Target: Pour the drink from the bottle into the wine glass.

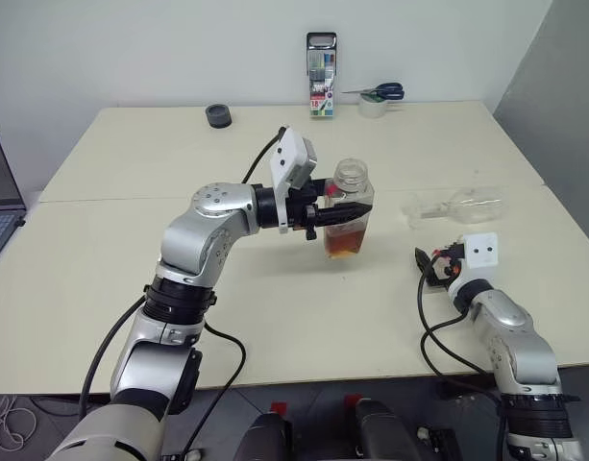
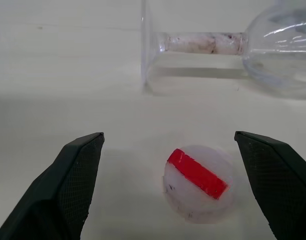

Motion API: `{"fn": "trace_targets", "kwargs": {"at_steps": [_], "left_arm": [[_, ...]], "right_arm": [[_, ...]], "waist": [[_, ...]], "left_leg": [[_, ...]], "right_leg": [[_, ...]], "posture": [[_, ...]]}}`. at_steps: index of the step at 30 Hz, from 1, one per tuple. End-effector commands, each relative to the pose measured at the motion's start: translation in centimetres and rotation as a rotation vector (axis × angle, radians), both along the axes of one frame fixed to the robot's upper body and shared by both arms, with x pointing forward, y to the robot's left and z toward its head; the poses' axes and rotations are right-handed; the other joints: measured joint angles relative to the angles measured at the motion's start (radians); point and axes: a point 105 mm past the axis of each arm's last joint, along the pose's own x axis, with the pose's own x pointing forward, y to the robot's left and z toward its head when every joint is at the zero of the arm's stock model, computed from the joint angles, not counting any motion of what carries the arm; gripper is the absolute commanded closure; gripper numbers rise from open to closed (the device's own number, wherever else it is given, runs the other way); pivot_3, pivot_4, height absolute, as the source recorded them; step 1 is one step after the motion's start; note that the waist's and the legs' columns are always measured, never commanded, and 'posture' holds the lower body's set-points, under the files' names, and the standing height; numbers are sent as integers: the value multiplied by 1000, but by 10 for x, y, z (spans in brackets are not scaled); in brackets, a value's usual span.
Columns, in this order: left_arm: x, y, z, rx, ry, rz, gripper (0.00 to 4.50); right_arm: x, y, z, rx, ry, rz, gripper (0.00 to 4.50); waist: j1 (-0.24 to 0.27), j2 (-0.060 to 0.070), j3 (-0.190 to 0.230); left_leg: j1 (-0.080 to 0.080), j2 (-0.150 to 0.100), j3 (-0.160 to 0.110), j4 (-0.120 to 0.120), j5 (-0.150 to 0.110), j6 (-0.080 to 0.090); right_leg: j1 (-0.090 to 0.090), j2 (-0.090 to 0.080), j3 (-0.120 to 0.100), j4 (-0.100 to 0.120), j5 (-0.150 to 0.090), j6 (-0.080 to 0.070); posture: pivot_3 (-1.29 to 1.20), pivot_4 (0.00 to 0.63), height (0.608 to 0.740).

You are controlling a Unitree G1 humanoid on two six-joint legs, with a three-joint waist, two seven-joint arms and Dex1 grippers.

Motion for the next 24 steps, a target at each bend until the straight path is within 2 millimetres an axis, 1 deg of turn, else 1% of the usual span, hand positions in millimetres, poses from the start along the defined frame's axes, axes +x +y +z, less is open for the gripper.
{"fn": "trace_targets", "kwargs": {"at_steps": [1, 2, 4, 6, 8, 10, 11, 13, 15, 17, 19, 20, 24], "left_arm": [[-3, -2, 16, -22, -61, -12, 2540], [-3, -2, 16, -23, -61, -10, 2540], [-1, -1, 16, -25, -61, 2, 2540], [1, 3, 17, -27, -61, 21, 2540], [8, 8, 19, -39, -64, 75, 2540], [19, 14, 20, -56, -65, 149, 2540], [23, 17, 20, -57, -71, 184, 2540], [40, 29, 22, -58, -94, 306, 2540], [61, 50, 27, -67, -120, 481, 2540], [75, 71, 31, -82, -143, 615, 2540], [84, 89, 32, -97, -161, 727, 2540], [86, 94, 33, -105, -165, 763, 2540], [97, 129, 35, -158, -172, 971, 2540]], "right_arm": [[2, 1, 18, -35, -58, 25, 29], [3, 1, 20, -44, -66, 30, 29], [3, 5, 32, -54, -106, 64, 29], [0, 15, 47, -52, -151, 138, 29], [-10, 37, 66, -44, -178, 310, 29], [-26, 61, 90, -14, -215, 511, 29], [-34, 70, 101, 2, -230, 594, 29], [-51, 84, 124, 26, -248, 754, 29], [-63, 92, 145, 52, -249, 883, 29], [-70, 99, 160, 69, -248, 961, 29], [-72, 106, 169, 67, -257, 1013, 29], [-73, 109, 172, 65, -261, 1027, 29], [-70, 122, 181, 100, -293, 1044, 29]], "waist": [[0, 0, 0], [0, 0, 0], [0, 0, 0], [0, 0, 0], [-1, 0, 0], [-2, 0, 0], [-2, 0, 0], [-1, 0, 0], [2, 0, 1], [2, -1, 1], [2, -1, 1], [1, -1, 1], [5, -1, 1]], "left_leg": [[0, 0, 0, 0, 0, 0], [0, 0, 0, 0, 0, 0], [0, 0, 0, 0, 0, 0], [0, 0, 0, 0, 0, 0], [0, 0, 0, 0, 0, 0], [0, 0, 0, 1, -1, 1], [0, 0, -1, 1, -1, 2], [0, 0, -3, 2, -1, 2], [0, 0, -4, 3, -2, 3], [-1, -1, -5, 4, -2, 4], [-1, 0, -6, 3, -3, 5], [-1, 0, -5, 3, -3, 4], [-2, 0, -6, 4, -1, 2]], "right_leg": [[0, 0, 0, 0, 0, 0], [0, 0, 0, 0, 0, 0], [0, 0, 0, 0, 0, 0], [0, 0, 0, 0, 0, 0], [0, 0, 0, 0, 0, 0], [0, 0, 0, 0, 0, 0], [0, 0, 0, 0, 0, 0], [2, 0, -2, 0, 0, 0], [3, 0, -4, -1, 0, 0], [3, -1, -4, -1, 0, 0], [3, -1, -4, -1, 0, 0], [3, -1, -4, -1, 0, 0], [2, -4, -5, -2, 0, 0]], "posture": [[0, 150, 740], [0, 150, 740], [0, 150, 740], [0, 150, 740], [0, 150, 740], [0, 150, 740], [0, 150, 740], [0, 150, 740], [0, 150, 740], [0, 150, 740], [0, 150, 740], [0, 150, 740], [0, 150, 740]]}}
